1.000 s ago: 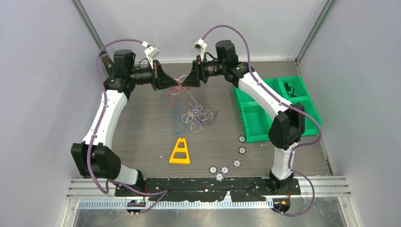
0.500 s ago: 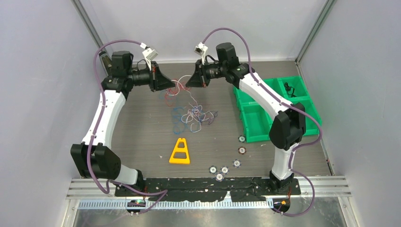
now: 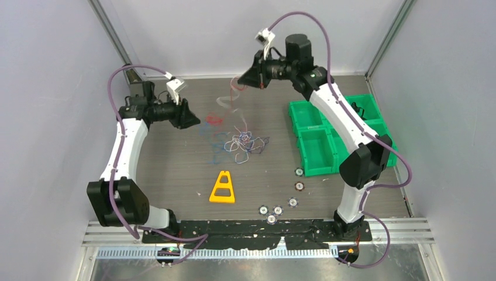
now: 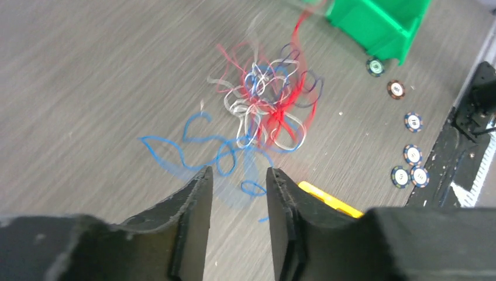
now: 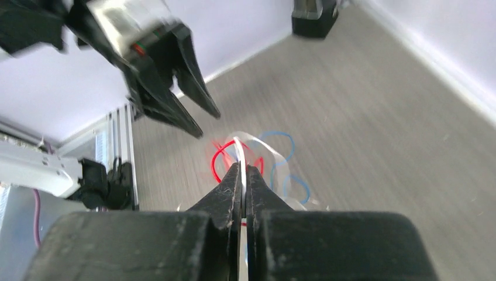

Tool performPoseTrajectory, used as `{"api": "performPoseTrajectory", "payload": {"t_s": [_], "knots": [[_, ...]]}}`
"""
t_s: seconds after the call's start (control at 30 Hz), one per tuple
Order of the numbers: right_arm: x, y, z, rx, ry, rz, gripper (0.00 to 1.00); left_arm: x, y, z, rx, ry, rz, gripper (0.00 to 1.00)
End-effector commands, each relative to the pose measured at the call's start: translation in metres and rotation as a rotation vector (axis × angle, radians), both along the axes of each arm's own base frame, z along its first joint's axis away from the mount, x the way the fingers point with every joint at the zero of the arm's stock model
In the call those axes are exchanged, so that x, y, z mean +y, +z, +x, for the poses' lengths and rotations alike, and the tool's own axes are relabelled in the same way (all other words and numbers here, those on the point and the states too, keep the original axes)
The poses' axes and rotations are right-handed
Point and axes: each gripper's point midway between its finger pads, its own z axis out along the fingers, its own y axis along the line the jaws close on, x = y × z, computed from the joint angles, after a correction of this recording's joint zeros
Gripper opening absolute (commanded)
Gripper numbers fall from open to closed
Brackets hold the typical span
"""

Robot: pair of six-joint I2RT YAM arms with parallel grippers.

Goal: Untangle the cables

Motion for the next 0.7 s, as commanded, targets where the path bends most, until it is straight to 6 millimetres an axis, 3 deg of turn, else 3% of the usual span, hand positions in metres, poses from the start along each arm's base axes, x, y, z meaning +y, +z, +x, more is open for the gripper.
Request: {"api": "performPoseTrajectory", "payload": {"t_s": [0.0,0.13,0.2,0.23,0.37,0.53,0.67], "knots": [[-0.004,0.104,-0.006,-0.188,-0.024,0.152,0.05,0.036,-0.016,0.008,0.025,0.09,0.075,0.49],[0.009,0.097,-0.017,-0.156,0.02,0.143,0.05,0.024,0.024,0.008,-0.11,0.102,0.001,0.73],[0.016,0.096,-0.024,-0.145,0.046,0.145,0.06,0.014,0.048,0.009,-0.188,0.112,-0.038,0.96],[0.018,0.096,-0.027,-0.146,0.059,0.146,0.05,0.008,0.06,0.009,-0.219,0.112,-0.054,0.99],[0.026,0.105,-0.038,-0.175,0.099,0.159,0.05,-0.03,0.092,0.005,-0.29,0.066,-0.105,1.0],[0.028,0.12,-0.048,-0.195,0.123,0.182,0.05,-0.055,0.13,0.005,-0.347,0.033,-0.198,0.99],[0.028,0.112,-0.053,-0.188,0.131,0.167,0.05,-0.07,0.162,-0.008,-0.346,-0.02,-0.291,0.9]]}}
